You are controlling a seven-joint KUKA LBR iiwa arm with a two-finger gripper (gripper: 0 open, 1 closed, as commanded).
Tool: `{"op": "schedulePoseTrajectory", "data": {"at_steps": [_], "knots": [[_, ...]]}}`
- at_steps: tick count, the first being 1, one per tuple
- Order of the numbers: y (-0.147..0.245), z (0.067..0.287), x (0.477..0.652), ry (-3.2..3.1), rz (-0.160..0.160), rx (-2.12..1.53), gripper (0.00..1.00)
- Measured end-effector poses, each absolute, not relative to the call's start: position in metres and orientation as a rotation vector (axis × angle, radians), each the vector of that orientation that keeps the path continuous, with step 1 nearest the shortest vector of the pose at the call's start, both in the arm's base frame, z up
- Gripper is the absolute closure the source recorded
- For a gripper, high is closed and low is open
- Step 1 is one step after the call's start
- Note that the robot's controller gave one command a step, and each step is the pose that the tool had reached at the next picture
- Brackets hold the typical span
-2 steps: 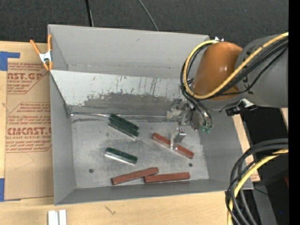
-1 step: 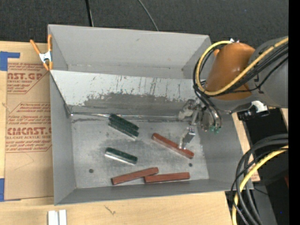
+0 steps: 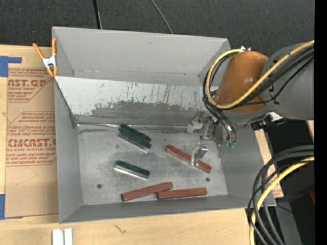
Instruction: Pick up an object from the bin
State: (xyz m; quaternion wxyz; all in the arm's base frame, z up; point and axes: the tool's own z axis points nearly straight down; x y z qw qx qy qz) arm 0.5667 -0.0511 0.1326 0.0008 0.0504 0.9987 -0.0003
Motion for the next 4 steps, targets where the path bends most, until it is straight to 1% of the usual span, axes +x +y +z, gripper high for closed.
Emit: {"op": "schedulePoseTrajectory", "data": {"at_steps": [1, 2, 4], "knots": [[-0.053, 0.088, 0.565, 3.096, 0.002, 0.517, 0.0], [-0.052, 0.077, 0.561, 3.084, -0.001, 0.476, 1.0], [-0.051, 0.079, 0.56, 3.089, -0.001, 0.477, 1.0]]}}
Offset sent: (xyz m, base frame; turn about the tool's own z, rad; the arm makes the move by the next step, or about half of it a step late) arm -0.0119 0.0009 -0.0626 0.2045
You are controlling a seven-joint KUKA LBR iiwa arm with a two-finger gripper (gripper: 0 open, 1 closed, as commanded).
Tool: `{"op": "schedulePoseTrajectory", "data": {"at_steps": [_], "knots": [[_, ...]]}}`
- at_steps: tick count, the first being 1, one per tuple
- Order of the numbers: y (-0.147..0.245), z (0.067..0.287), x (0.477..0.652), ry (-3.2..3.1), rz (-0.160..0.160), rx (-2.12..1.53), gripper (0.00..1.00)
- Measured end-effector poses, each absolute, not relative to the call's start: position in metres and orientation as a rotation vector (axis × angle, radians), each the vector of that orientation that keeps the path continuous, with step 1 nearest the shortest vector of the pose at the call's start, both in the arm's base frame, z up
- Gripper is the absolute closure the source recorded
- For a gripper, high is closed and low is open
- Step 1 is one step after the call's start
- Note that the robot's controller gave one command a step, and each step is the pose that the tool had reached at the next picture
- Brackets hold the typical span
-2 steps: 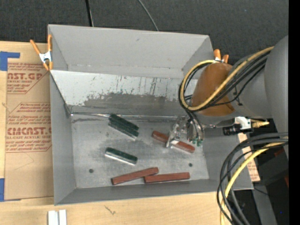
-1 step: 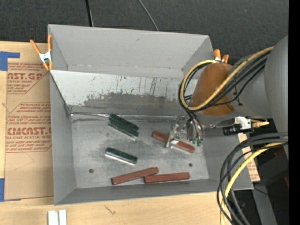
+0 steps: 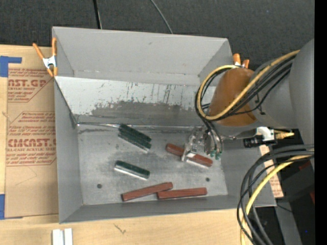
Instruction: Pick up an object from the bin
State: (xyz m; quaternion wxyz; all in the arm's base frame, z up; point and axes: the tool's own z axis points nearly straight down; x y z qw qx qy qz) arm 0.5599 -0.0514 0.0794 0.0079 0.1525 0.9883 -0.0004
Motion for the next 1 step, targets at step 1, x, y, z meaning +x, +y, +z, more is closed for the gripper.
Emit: {"op": "schedulePoseTrajectory", "data": {"at_steps": [1], "knots": [[-0.0505, 0.0958, 0.5553, 3.109, -0.001, 0.479, 1.0]]}}
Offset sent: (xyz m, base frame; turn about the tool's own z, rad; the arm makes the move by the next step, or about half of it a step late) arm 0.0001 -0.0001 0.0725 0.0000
